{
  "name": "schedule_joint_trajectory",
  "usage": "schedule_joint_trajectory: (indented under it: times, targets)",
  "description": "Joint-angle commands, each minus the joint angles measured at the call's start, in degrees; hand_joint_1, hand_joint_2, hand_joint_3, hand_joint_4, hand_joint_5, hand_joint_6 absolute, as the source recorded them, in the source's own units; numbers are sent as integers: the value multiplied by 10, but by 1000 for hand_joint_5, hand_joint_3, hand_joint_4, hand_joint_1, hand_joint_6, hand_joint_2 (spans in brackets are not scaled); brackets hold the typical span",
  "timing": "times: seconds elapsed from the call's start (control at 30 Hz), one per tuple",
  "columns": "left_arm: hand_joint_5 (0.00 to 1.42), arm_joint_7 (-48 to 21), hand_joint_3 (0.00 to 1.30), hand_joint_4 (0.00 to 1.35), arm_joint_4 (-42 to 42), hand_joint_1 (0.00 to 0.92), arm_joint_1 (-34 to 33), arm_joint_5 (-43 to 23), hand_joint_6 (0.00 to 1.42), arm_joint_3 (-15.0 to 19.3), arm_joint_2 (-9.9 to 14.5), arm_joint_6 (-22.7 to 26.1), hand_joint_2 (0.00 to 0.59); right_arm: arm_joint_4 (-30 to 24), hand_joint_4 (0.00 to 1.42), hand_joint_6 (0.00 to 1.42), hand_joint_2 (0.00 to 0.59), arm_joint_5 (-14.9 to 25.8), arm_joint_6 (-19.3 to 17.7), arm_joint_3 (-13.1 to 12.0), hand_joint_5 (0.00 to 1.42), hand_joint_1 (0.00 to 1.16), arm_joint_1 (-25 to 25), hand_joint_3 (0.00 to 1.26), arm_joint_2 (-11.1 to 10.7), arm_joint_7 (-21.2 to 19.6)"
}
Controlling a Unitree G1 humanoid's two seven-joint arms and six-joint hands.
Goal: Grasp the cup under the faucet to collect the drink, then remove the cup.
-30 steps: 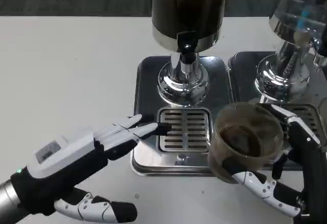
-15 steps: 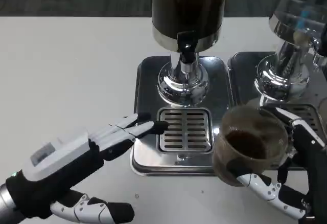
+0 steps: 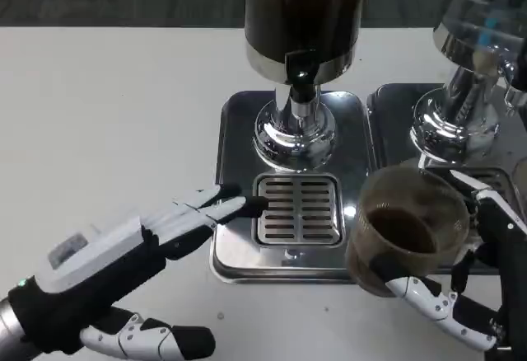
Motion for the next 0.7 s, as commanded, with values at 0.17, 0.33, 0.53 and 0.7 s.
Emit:
schedule_joint_trajectory:
  times: [0.17, 0.33, 0.53, 0.7]
  targets:
    - [0, 5, 66, 0, 4, 0, 0, -6, 24, -2, 5, -1, 103, -13, 799, 1250, 205, 8, -23, -6, 929, 730, -7, 723, 7, -14]
    - [0, 4, 66, 0, 3, 0, 1, -7, 24, -3, 4, 1, 103, -16, 799, 1263, 205, 8, -23, -7, 939, 730, -4, 724, 9, -12]
    - [0, 7, 66, 0, 0, 0, 6, -7, 24, -3, 2, 0, 103, -23, 799, 1264, 205, 8, -23, -9, 940, 730, 0, 724, 10, -11]
    - [0, 9, 66, 0, -5, 0, 8, -7, 24, -1, 0, 1, 103, -27, 799, 1264, 205, 10, -21, -10, 940, 730, 0, 724, 9, -9]
